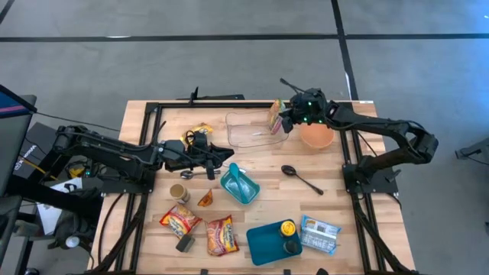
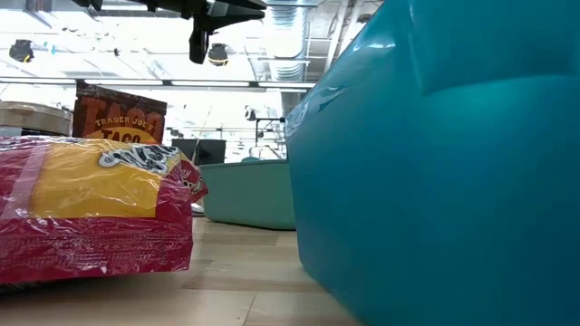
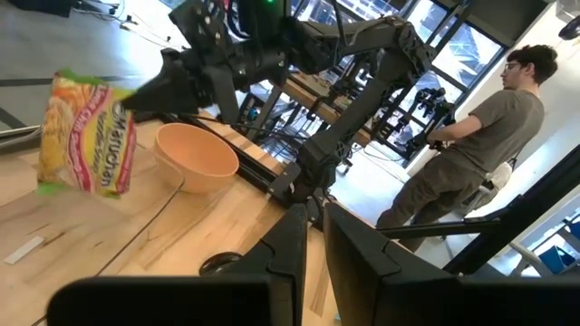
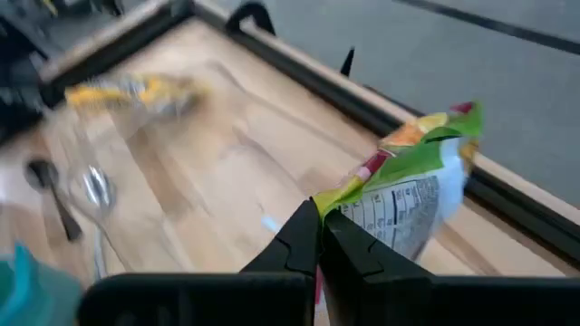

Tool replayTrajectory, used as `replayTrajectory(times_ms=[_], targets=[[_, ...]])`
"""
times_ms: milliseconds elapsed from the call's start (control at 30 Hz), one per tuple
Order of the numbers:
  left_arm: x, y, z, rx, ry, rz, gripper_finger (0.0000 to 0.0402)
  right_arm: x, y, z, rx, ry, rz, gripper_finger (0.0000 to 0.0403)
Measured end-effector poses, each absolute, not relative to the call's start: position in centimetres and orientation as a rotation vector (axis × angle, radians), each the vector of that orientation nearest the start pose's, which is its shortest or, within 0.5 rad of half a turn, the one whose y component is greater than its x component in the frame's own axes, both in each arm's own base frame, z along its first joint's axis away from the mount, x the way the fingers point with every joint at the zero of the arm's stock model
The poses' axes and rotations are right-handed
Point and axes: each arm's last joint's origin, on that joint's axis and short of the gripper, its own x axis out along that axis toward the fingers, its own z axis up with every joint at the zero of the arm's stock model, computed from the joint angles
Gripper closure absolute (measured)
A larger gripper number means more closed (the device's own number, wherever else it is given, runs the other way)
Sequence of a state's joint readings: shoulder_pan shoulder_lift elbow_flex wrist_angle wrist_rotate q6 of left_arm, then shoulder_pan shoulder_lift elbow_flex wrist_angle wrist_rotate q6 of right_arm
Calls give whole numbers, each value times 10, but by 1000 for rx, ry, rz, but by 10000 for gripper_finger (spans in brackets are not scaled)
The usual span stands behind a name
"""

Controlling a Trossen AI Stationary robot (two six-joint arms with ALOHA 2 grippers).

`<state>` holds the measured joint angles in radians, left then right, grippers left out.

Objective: Pick & Place Food Item
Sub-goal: Put the green noodle pack into the transparent bin

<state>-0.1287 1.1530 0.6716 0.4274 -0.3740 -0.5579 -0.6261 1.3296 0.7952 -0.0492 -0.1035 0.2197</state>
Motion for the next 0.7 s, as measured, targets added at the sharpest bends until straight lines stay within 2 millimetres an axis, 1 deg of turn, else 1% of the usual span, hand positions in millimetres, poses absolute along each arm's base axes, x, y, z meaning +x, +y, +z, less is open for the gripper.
replayTrajectory(times_ms=[233, 367, 700], targets=[[252, -22, 279, -541, -17, 253, 366, 224, -153, 224, 394, 636, -544, 403], [252, -22, 279, -542, -17, 252, 366, 223, -149, 220, 361, 701, -615, 403], [252, -22, 279, -542, -16, 249, 366, 230, -138, 219, 341, 712, -574, 403]])
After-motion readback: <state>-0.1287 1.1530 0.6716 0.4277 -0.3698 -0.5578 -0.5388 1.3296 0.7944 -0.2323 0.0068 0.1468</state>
